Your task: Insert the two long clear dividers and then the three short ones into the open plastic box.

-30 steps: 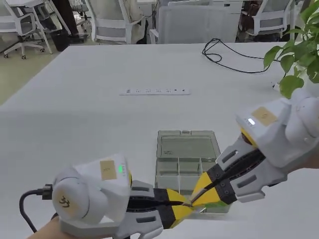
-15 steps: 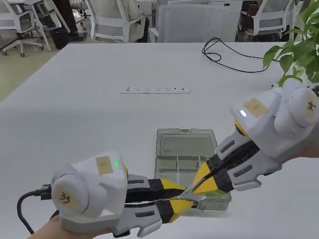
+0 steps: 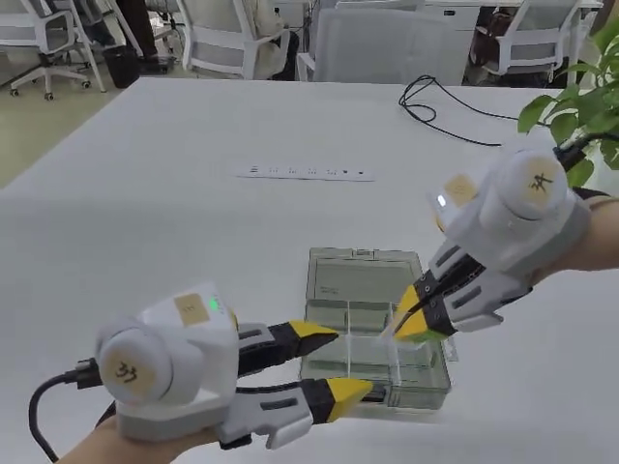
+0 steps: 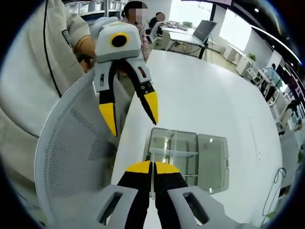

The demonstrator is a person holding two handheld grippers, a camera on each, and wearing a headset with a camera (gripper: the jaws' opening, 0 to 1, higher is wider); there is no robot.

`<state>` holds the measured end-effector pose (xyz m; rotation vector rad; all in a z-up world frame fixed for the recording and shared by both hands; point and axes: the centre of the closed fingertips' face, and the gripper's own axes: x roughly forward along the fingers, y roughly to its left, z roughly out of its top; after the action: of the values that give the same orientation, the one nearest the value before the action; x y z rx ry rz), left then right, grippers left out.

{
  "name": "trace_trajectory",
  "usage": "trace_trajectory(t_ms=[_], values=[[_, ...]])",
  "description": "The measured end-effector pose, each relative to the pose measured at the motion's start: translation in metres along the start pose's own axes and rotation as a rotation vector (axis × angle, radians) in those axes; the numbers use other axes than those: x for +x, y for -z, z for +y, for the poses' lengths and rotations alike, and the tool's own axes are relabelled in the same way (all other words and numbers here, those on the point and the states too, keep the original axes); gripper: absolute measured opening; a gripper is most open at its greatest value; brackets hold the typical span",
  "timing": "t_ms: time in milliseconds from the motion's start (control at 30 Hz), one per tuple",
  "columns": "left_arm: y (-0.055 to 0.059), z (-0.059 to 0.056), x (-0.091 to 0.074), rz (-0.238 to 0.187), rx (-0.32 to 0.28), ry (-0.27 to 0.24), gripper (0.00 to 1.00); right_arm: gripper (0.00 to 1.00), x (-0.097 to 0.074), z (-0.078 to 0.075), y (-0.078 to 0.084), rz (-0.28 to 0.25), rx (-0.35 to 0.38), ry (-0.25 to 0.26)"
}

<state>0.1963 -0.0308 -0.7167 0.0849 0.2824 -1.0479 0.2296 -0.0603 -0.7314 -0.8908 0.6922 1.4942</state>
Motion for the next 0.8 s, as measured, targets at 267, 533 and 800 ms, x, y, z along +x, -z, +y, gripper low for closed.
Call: trace_trajectory(t_ms=[267,533,800], values=[[-0.001,0.008,-0.001,-0.015,-0.033,-0.043,0.49,0.02,0.009,-0.009,0.02,0.108,0.034,0.013],[0.0,0.013,0.001,-0.011,-0.051,-0.065,0.62,0.02,0.016,-0.024,0.04,0.189,0.055,0.033],[0.001,0.017,0.003,-0.006,-0.067,-0.082,0.76,0.02,0.022,-0.033,0.055,0.237,0.083,0.039]])
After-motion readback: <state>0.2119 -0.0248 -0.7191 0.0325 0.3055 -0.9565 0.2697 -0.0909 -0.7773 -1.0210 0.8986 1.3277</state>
